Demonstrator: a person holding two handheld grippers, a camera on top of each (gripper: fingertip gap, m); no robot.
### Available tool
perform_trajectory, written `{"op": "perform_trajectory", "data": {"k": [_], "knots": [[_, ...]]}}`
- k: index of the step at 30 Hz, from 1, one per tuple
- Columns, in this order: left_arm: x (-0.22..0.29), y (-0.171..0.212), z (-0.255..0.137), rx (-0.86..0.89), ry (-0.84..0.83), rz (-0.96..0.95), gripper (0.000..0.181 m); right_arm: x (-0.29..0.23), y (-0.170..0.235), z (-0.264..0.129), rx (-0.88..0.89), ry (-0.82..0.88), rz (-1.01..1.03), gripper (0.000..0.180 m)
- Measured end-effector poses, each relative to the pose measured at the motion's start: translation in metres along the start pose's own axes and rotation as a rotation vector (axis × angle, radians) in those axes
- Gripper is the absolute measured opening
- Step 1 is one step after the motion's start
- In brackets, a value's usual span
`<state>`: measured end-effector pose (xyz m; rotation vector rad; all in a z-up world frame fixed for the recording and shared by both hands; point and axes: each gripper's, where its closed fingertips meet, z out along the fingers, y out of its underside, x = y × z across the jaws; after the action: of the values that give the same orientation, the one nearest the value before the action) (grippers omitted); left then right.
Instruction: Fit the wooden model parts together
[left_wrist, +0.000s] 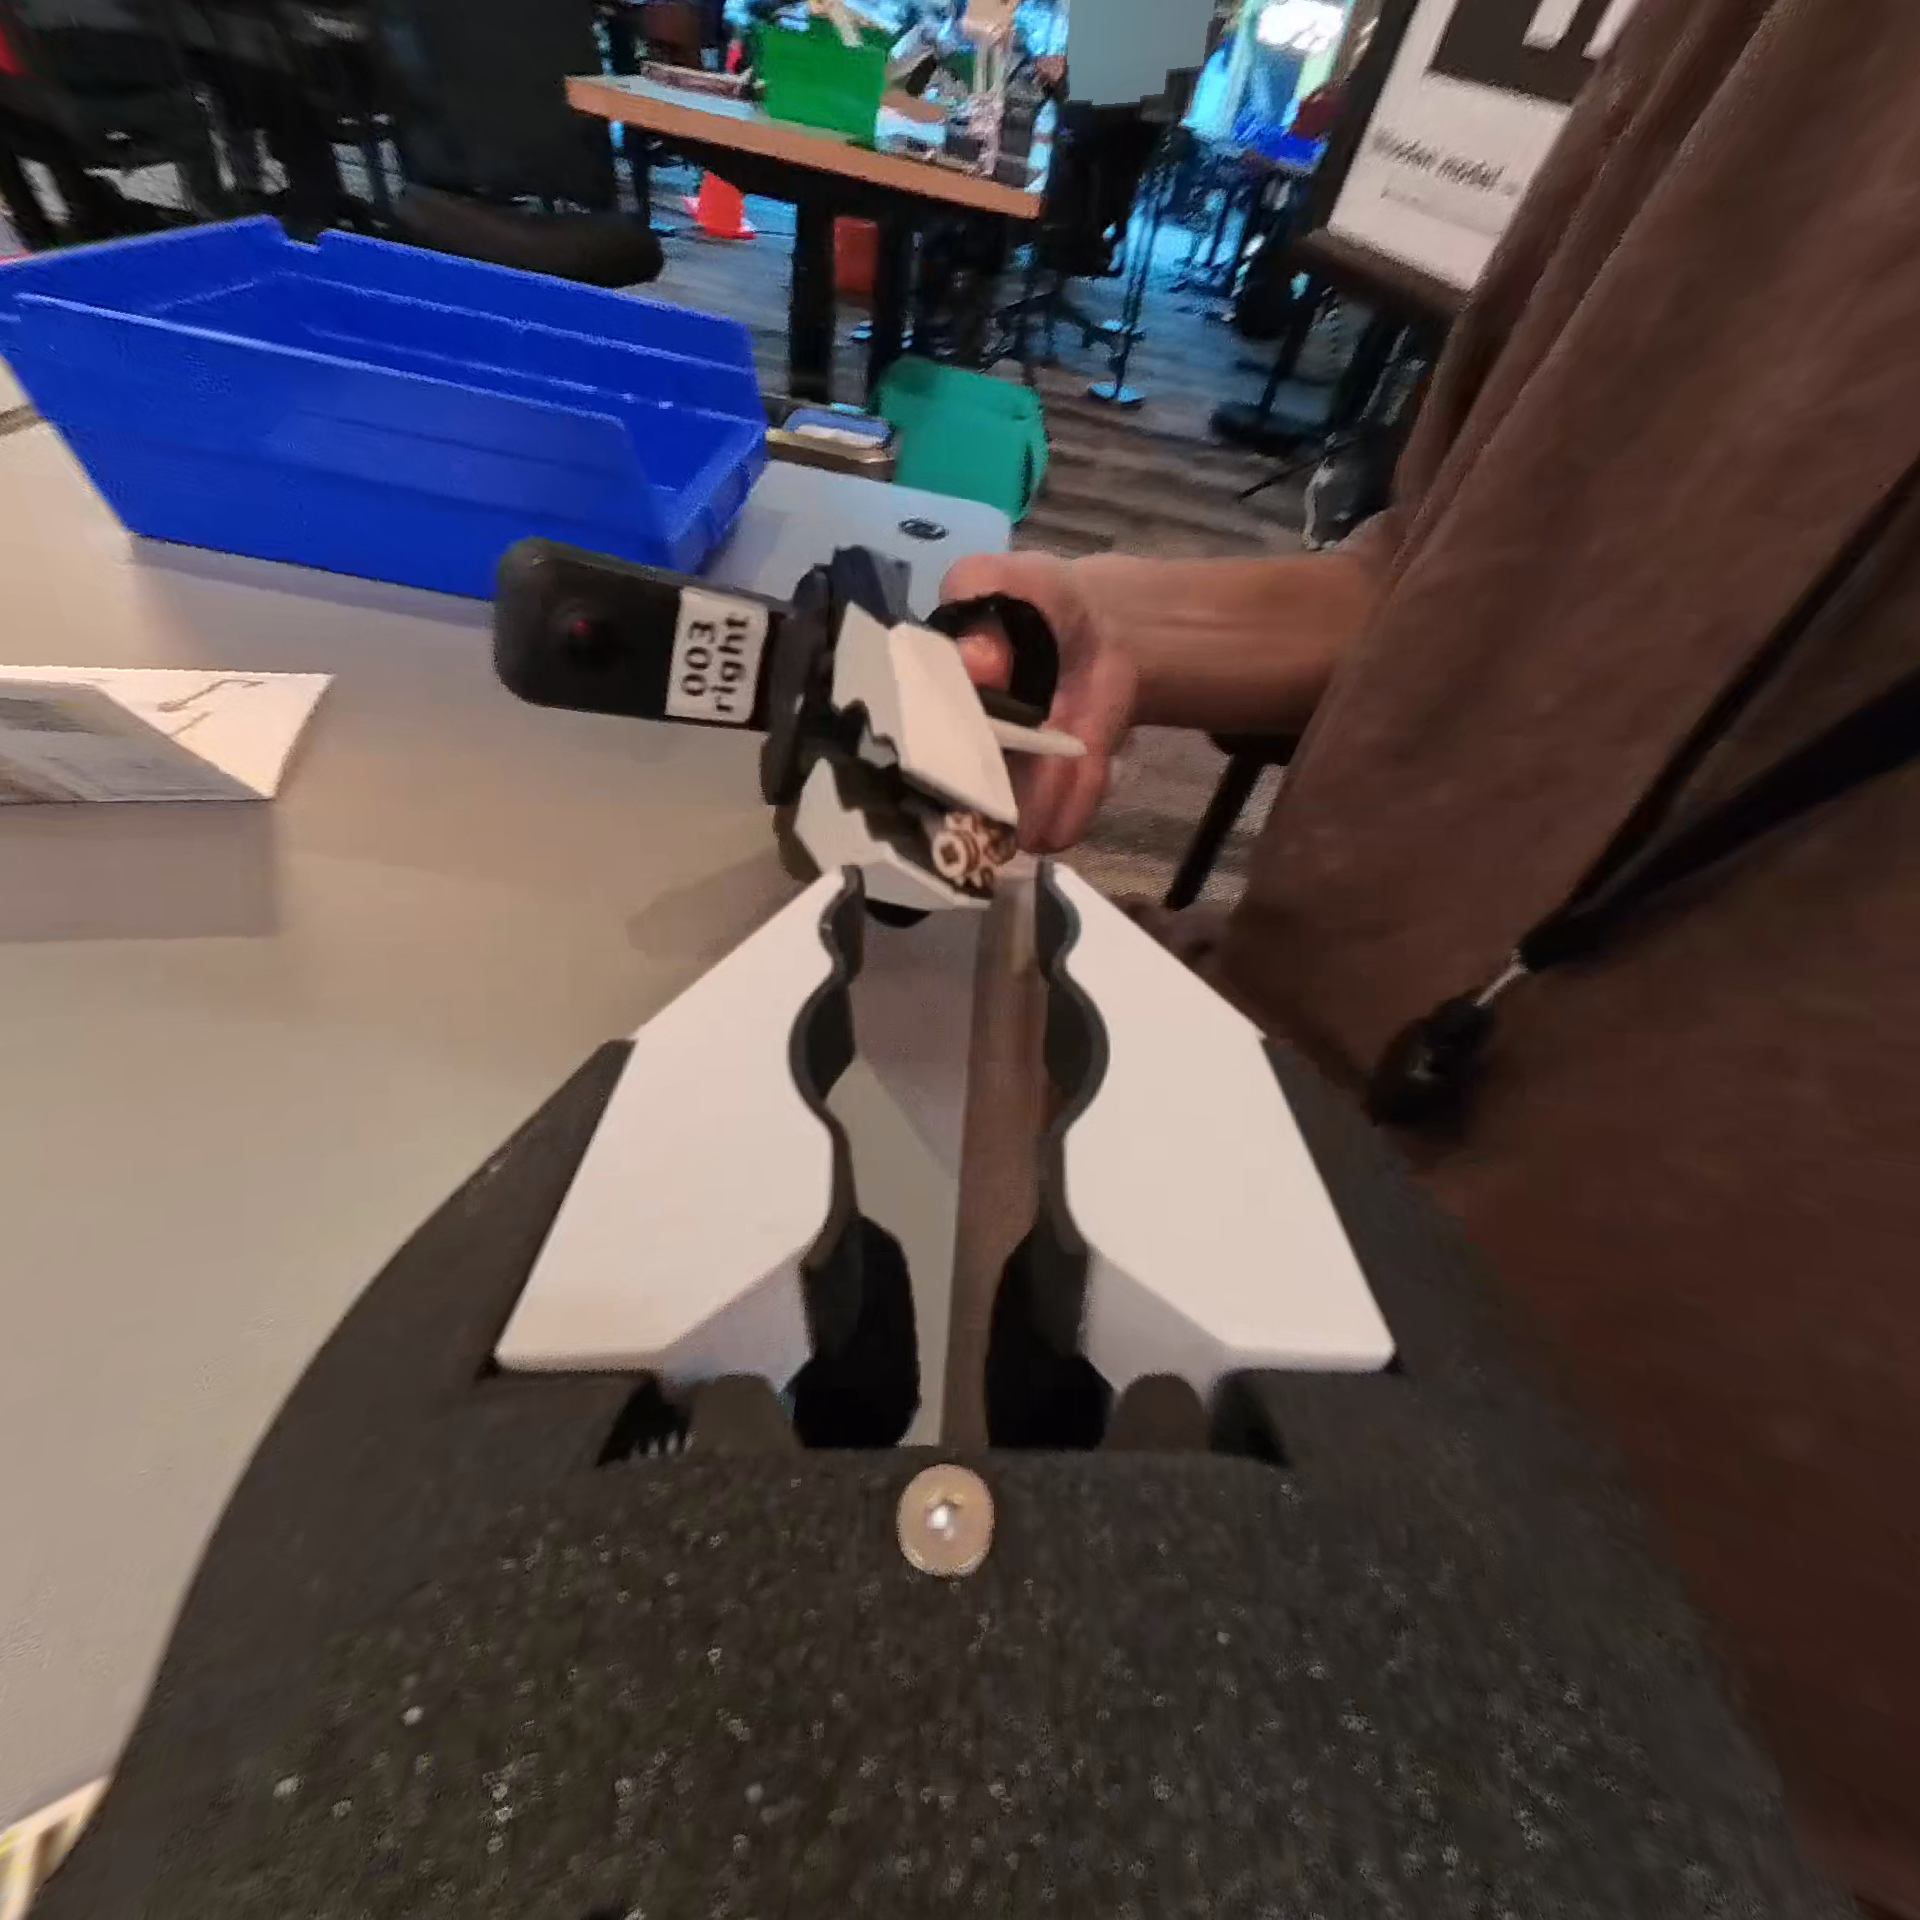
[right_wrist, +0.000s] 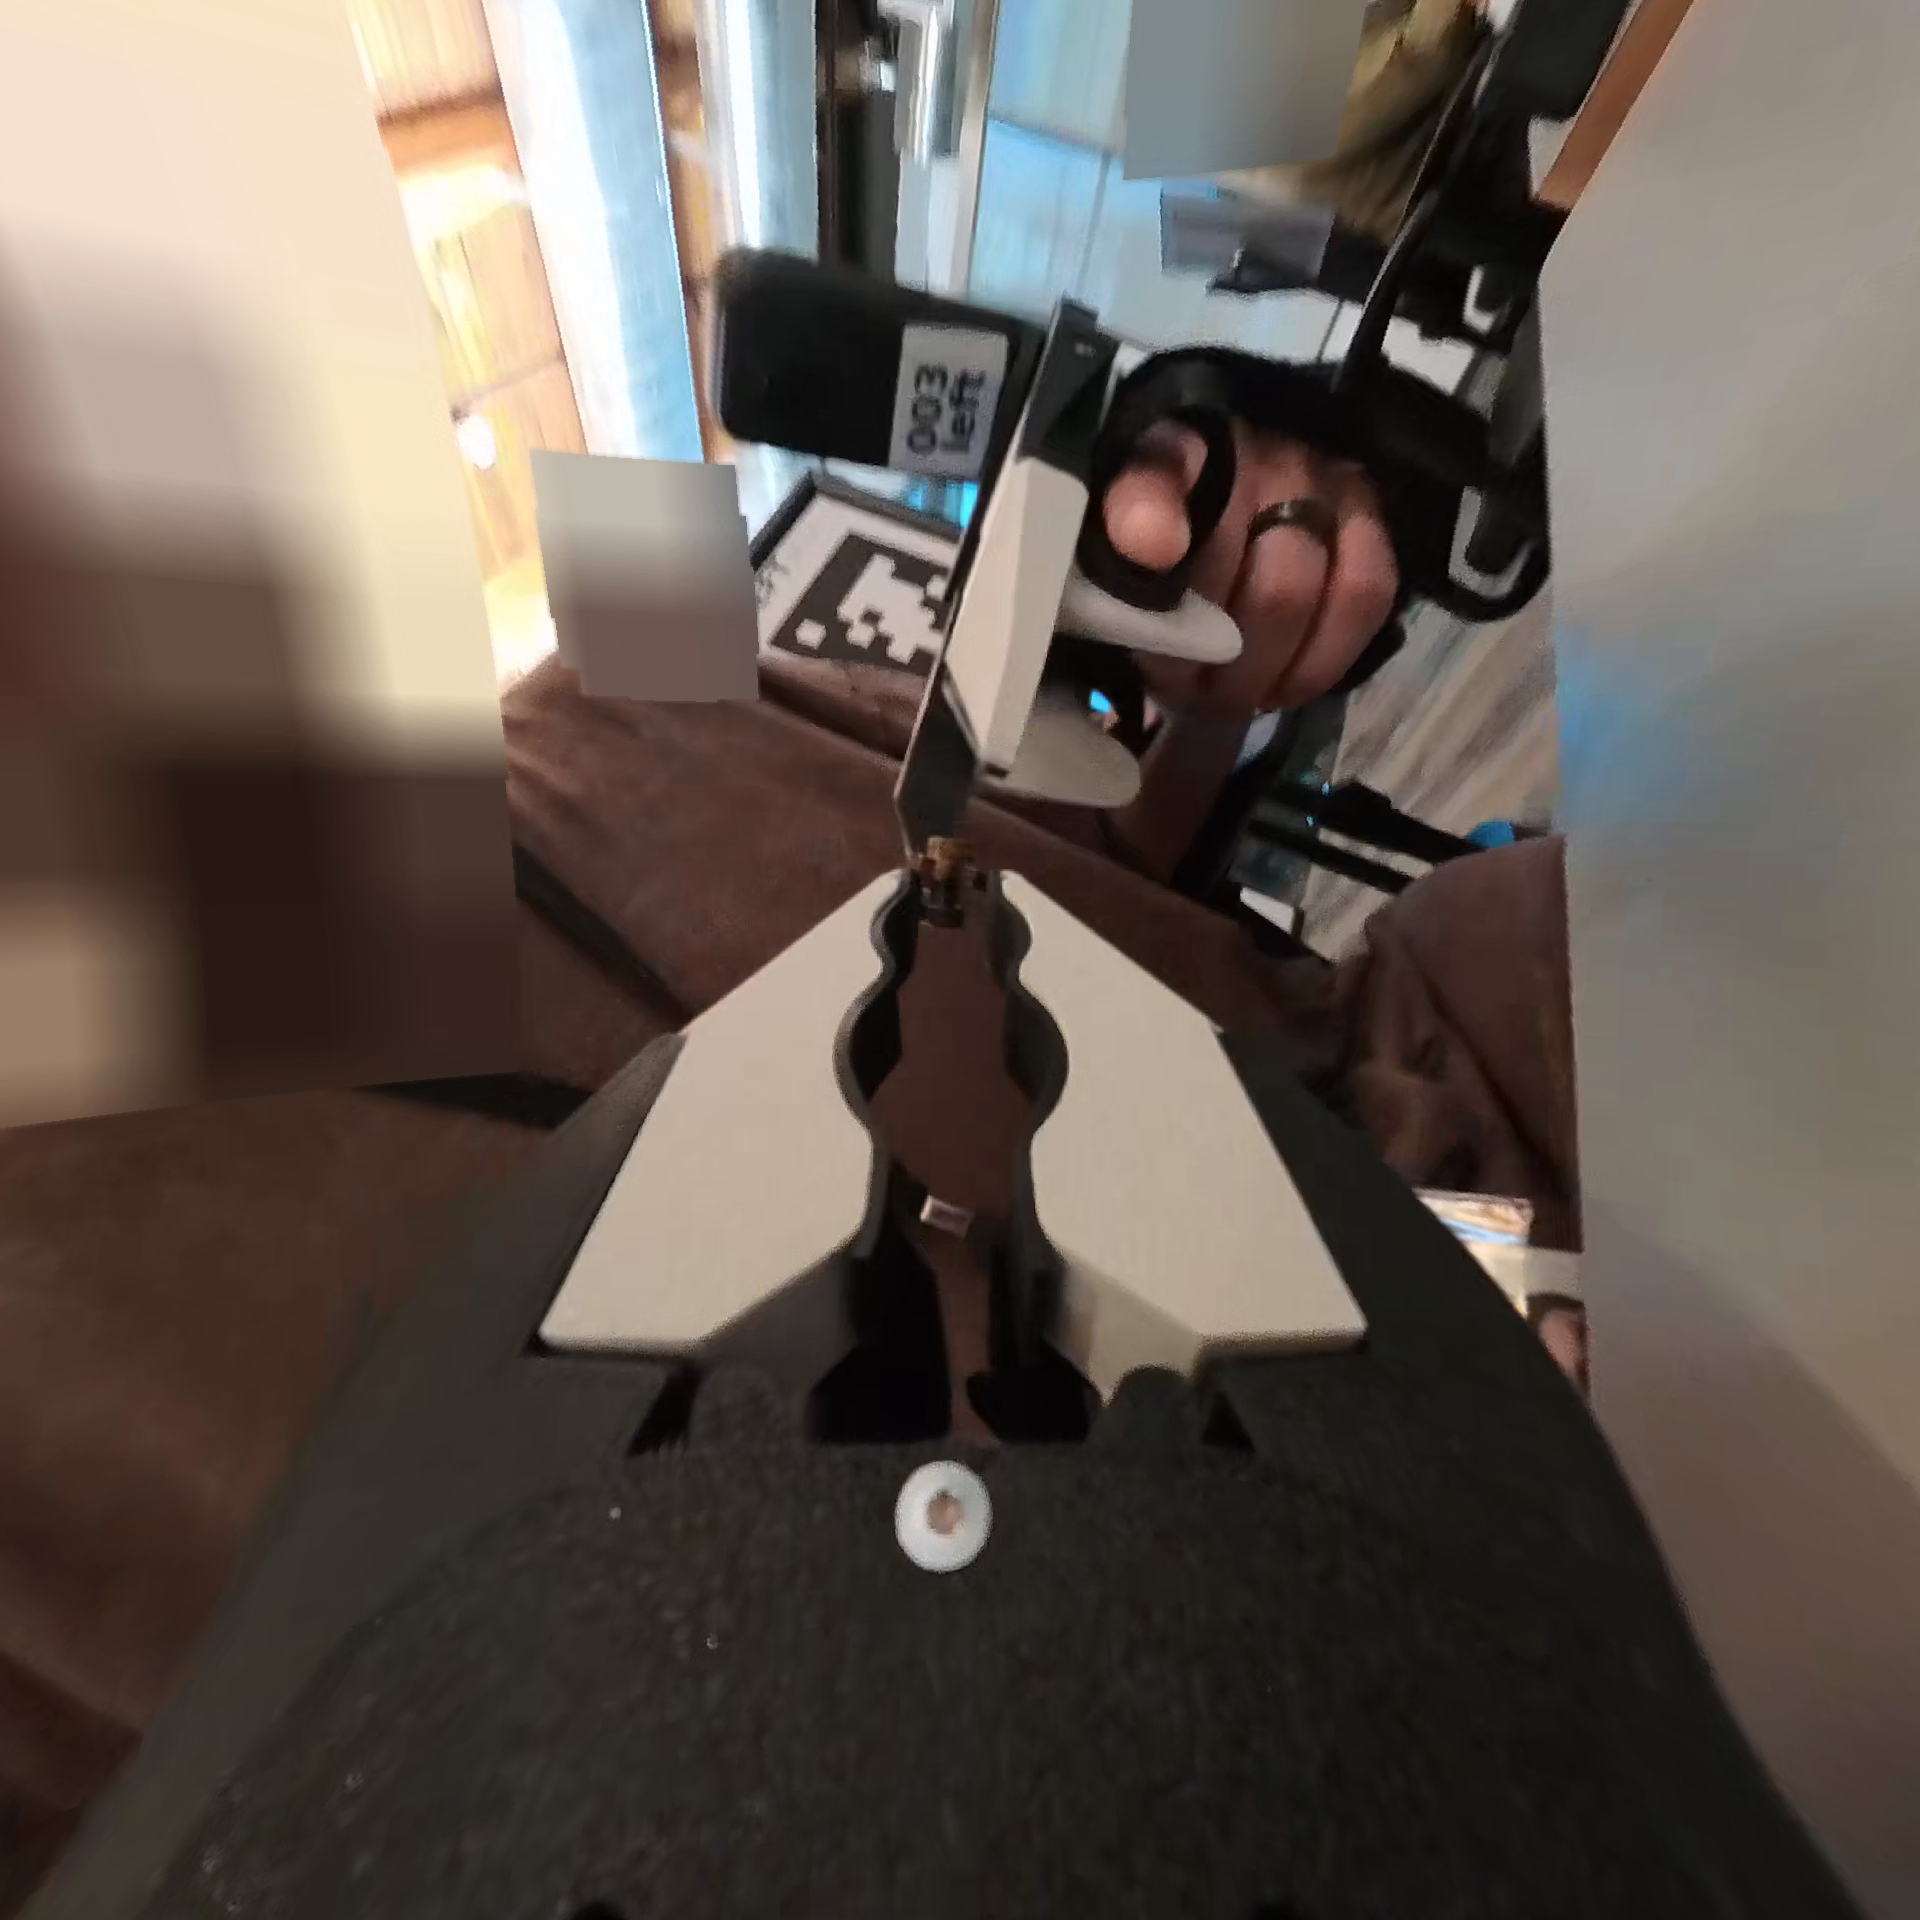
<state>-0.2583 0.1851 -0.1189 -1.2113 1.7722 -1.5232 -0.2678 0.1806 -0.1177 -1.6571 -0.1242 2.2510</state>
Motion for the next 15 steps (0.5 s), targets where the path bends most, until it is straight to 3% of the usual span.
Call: {"op": "perform_trajectory", "data": {"k": [4, 15], "knots": [[0.021, 0.006, 0.004, -0.033, 0.115, -0.014, 0.030, -0.006, 0.015, 0.005, -0.096, -0.002, -0.030, 0.012], [0.039, 0.012, 0.015, -0.069, 0.164, 0.020, 0.021, -0.004, 0.034, 0.008, -0.189, 0.014, -0.004, 0.012]]}}
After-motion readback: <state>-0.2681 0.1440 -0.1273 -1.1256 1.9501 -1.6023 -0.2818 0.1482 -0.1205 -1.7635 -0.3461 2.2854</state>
